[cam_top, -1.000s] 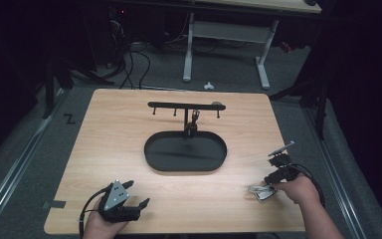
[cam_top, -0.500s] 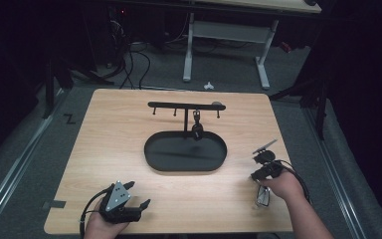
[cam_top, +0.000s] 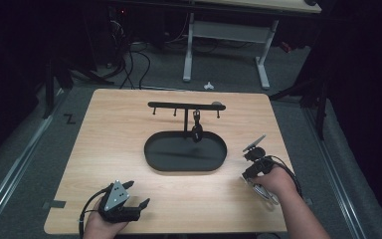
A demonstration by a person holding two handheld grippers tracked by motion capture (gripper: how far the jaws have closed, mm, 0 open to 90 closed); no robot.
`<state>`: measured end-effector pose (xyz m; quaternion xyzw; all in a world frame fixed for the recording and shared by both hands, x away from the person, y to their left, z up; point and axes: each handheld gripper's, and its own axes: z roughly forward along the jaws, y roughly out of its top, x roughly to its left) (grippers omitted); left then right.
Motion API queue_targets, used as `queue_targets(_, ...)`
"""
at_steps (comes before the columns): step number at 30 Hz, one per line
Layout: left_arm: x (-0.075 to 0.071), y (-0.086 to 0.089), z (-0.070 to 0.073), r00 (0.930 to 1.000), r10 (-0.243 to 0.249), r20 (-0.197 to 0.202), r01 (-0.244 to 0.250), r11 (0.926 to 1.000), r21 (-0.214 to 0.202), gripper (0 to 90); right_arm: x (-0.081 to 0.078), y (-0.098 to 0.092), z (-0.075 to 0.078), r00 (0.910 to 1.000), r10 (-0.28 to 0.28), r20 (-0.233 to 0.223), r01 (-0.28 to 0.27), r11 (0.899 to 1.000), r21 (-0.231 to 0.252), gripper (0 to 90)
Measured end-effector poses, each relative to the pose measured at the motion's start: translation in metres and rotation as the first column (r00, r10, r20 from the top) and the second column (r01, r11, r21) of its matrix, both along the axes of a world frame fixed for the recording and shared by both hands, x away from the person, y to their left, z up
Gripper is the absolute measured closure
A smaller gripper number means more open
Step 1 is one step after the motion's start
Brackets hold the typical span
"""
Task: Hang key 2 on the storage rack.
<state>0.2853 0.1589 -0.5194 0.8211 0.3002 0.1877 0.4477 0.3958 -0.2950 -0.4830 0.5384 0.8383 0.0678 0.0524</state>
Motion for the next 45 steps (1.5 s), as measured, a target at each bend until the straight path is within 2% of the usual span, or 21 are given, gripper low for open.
queue_targets(4, 0.0, -0.001, 0.0, 1.0, 0.001, 0.0, -0.001, 1.0, 0.0, 20.3, -0.006, -0.002, -0.006, 0.999, 0.035, -0.027, -0.035, 0.999, -0.015, 55.8)
queue_targets(6, 0.0, -0.001, 0.0, 1.0, 0.0, 0.001, 0.0, 1.0, 0.001, 20.4, -0.008, -0.001, -0.006, 0.9992, 0.035, -0.017, -0.035, 0.999, -0.006, 57.5)
queue_targets(9, -0.001, -0.002, -0.001, 1.0, -0.003, -0.003, 0.003, 1.0, 0.004, 20.4, -0.011, 0.001, -0.005, 0.9985, 0.053, -0.012, -0.053, 0.999, -0.007, 66.6)
queue_targets(10, -0.001, -0.002, -0.001, 1.0, -0.003, -0.003, 0.003, 1.0, 0.004, 20.4, -0.011, 0.001, -0.005, 0.9984, 0.055, -0.014, -0.055, 0.998, -0.006, 72.4)
queue_targets(12, -0.001, -0.002, -0.001, 1.0, -0.003, -0.003, 0.003, 1.0, 0.004, 20.4, -0.012, 0.003, -0.005, 0.9982, 0.06, -0.01, -0.06, 0.998, -0.005, 74.2)
queue_targets(13, -0.001, -0.002, -0.001, 1.0, -0.003, -0.003, 0.003, 1.0, 0.004, 20.4, -0.012, 0.003, -0.005, 0.9982, 0.059, -0.012, -0.059, 0.998, -0.001, 78.1)
queue_targets(18, 0.0, -0.001, -0.001, 1.0, 0.0, -0.002, 0.0, 1.0, 0.0, 20.4, -0.013, 0.006, -0.005, 0.9967, 0.081, 0.0, -0.081, 0.997, -0.019, 80.8)
queue_targets(22, 0.0, 0.0, -0.001, 1.0, 0.0, -0.004, 0.0, 1.0, -0.001, 20.5, -0.014, 0.007, -0.003, 0.9962, 0.087, -0.008, -0.087, 0.996, -0.021, 81.3)
queue_targets(28, 0.0, -0.001, -0.001, 1.0, 0.001, -0.004, -0.001, 1.0, 0.0, 20.5, -0.015, 0.007, 0.011, 0.9974, 0.071, 0.014, -0.071, 0.997, 0.008, 81.4)
queue_targets(35, -0.001, -0.001, -0.001, 1.0, -0.001, -0.004, 0.001, 1.0, -0.001, 20.6, -0.02, 0.004, 0.034, 0.9938, 0.096, 0.056, -0.098, 0.995, 0.025, 81.3)
queue_targets(43, -0.001, -0.001, -0.001, 1.0, 0.0, -0.004, 0.0, 1.0, -0.002, 20.6, -0.023, 0.001, 0.057, 0.992, 0.088, 0.091, -0.092, 0.995, 0.044, 81.3)
queue_targets(44, -0.001, -0.001, -0.001, 1.0, 0.0, -0.004, 0.0, 1.0, -0.002, 20.6, -0.022, 0.0, 0.059, 0.989, 0.108, 0.102, -0.112, 0.993, 0.043, 81.3)
queue_targets(45, -0.001, -0.001, -0.001, 1.0, 0.0, -0.004, 0.0, 1.0, -0.002, 20.6, -0.023, 0.001, 0.062, 0.9901, 0.092, 0.106, -0.097, 0.994, 0.048, 81.3)
